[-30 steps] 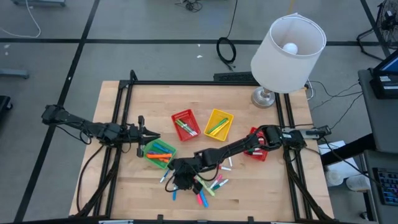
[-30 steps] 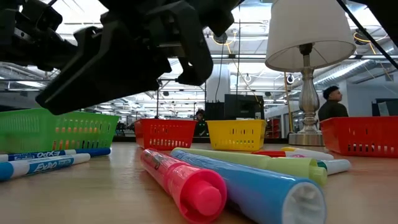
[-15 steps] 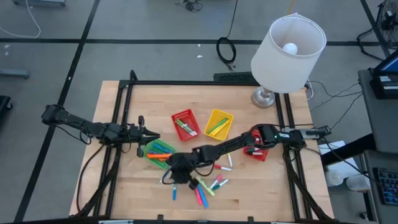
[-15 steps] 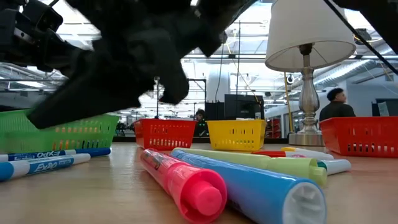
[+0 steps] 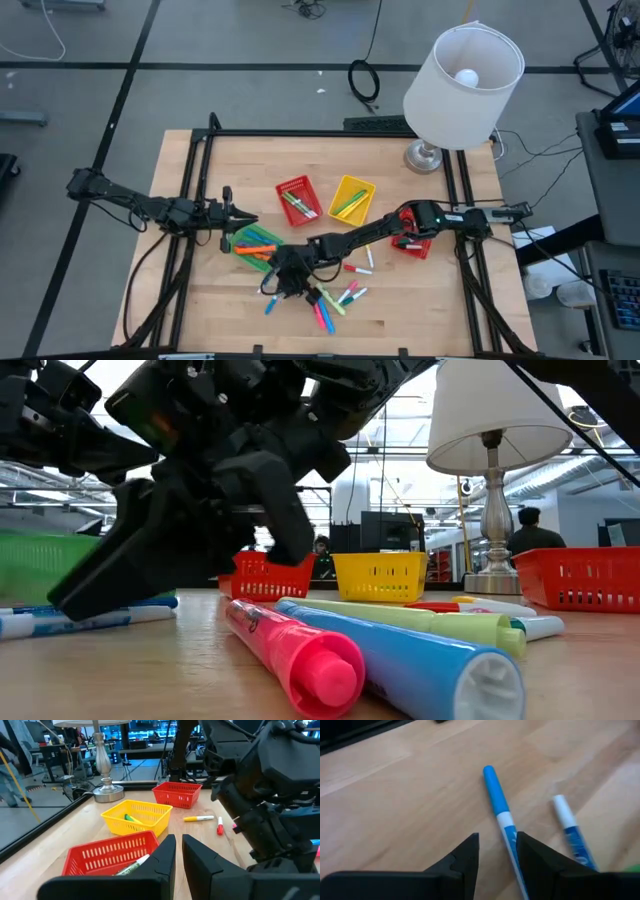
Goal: Pick & Place Markers
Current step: Put the light blue marker into the left red bin
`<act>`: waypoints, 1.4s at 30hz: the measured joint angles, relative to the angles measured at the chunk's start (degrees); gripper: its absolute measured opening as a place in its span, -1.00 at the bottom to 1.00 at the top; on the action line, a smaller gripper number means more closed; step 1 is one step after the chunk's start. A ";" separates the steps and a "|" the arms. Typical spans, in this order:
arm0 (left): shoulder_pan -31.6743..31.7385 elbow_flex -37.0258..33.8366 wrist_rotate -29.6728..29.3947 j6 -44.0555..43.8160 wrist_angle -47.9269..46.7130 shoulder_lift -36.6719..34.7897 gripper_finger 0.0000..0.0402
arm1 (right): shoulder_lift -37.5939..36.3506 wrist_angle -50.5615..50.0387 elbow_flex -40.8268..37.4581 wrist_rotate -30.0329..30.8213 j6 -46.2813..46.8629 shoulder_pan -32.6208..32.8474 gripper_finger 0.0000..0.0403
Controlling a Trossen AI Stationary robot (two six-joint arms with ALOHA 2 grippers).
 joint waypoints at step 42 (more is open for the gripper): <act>0.00 0.00 0.26 -1.34 -0.09 0.01 -0.79 | -5.63 -13.28 -0.09 18.47 -6.94 3.96 -0.56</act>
